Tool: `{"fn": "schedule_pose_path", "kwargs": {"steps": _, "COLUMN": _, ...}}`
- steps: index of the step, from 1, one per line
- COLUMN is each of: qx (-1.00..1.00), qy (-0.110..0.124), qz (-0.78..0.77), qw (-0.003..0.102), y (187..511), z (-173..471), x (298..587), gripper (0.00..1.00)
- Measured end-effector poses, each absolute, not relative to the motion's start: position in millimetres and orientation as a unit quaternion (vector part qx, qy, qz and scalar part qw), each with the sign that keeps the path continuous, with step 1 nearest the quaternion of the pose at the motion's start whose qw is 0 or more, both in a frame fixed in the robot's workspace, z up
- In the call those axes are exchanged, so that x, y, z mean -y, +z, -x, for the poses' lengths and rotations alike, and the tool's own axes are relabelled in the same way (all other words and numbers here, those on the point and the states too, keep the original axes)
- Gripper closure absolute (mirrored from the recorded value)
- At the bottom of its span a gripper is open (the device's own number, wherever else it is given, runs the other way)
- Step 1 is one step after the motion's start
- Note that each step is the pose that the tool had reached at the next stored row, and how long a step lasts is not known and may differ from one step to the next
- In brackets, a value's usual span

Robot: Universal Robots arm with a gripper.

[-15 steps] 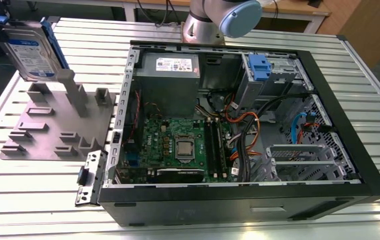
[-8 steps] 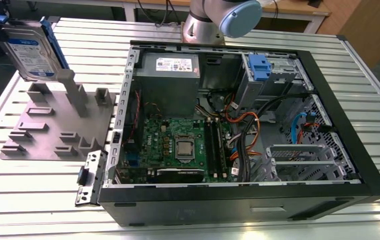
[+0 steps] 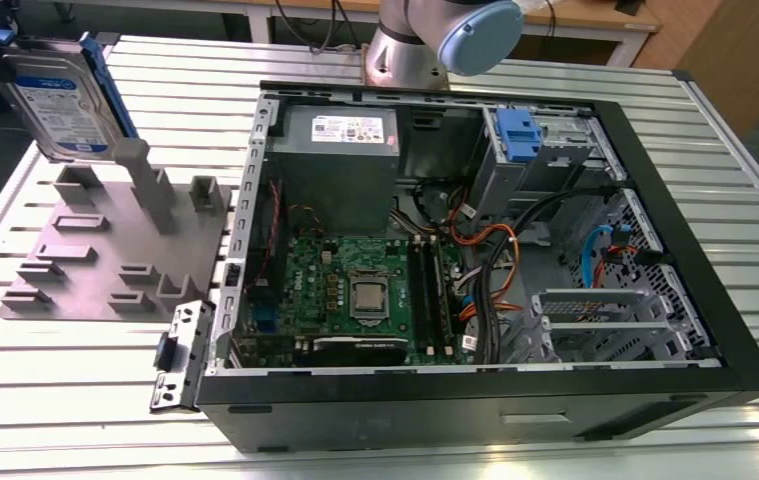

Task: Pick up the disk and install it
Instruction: 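Pick up the disk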

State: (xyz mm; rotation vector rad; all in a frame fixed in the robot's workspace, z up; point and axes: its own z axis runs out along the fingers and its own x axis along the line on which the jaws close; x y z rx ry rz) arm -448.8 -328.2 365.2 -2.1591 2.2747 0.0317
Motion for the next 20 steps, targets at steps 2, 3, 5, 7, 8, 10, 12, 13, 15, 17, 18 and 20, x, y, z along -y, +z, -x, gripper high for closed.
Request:
{"fn": "schedule_pose_path", "kwargs": {"steps": 2, "qx": -0.725, "qy": 0.010, "qz": 0.688, "qw": 0.002, "y": 365.8, "z": 448.8, "x": 328.3, "gripper": 0.63}}
{"fn": "schedule_pose_path", "kwargs": {"steps": 3, "qx": -0.725, "qy": 0.010, "qz": 0.688, "qw": 0.003, "y": 366.1, "z": 448.8, "x": 328.3, "gripper": 0.63}}
{"fn": "schedule_pose_path", "kwargs": {"steps": 5, "qx": -0.725, "qy": 0.010, "qz": 0.688, "qw": 0.003, "y": 366.8, "z": 448.8, "x": 328.3, "gripper": 0.63}}
{"fn": "schedule_pose_path", "kwargs": {"steps": 7, "qx": -0.725, "qy": 0.010, "qz": 0.688, "qw": 0.003, "y": 368.0, "z": 448.8, "x": 328.2, "gripper": 0.63}}
{"fn": "schedule_pose_path", "kwargs": {"steps": 8, "qx": -0.725, "qy": 0.010, "qz": 0.688, "qw": 0.003, "y": 368.8, "z": 448.8, "x": 328.3, "gripper": 0.63}}
{"fn": "schedule_pose_path", "kwargs": {"steps": 10, "qx": -0.725, "qy": 0.010, "qz": 0.688, "qw": 0.003, "y": 370.3, "z": 448.8, "x": 328.3, "gripper": 0.63}}
{"fn": "schedule_pose_path", "kwargs": {"steps": 12, "qx": -0.725, "qy": 0.010, "qz": 0.688, "qw": 0.003, "y": 371.3, "z": 448.9, "x": 328.3, "gripper": 0.63}}
{"fn": "schedule_pose_path", "kwargs": {"steps": 13, "qx": -0.725, "qy": 0.010, "qz": 0.688, "qw": 0.003, "y": 371.7, "z": 448.8, "x": 328.3, "gripper": 0.63}}
{"fn": "schedule_pose_path", "kwargs": {"steps": 15, "qx": -0.725, "qy": 0.010, "qz": 0.688, "qw": 0.003, "y": 372.2, "z": 448.8, "x": 328.2, "gripper": 0.63}}
{"fn": "schedule_pose_path", "kwargs": {"steps": 17, "qx": -0.725, "qy": 0.010, "qz": 0.688, "qw": 0.003, "y": 372.6, "z": 448.8, "x": 328.2, "gripper": 0.63}}
{"fn": "schedule_pose_path", "kwargs": {"steps": 18, "qx": -0.725, "qy": 0.010, "qz": 0.688, "qw": 0.003, "y": 372.7, "z": 448.8, "x": 328.2, "gripper": 0.63}}
{"fn": "schedule_pose_path", "kwargs": {"steps": 20, "qx": -0.725, "qy": 0.010, "qz": 0.688, "qw": 0.003, "y": 372.8, "z": 448.8, "x": 328.3, "gripper": 0.63}}
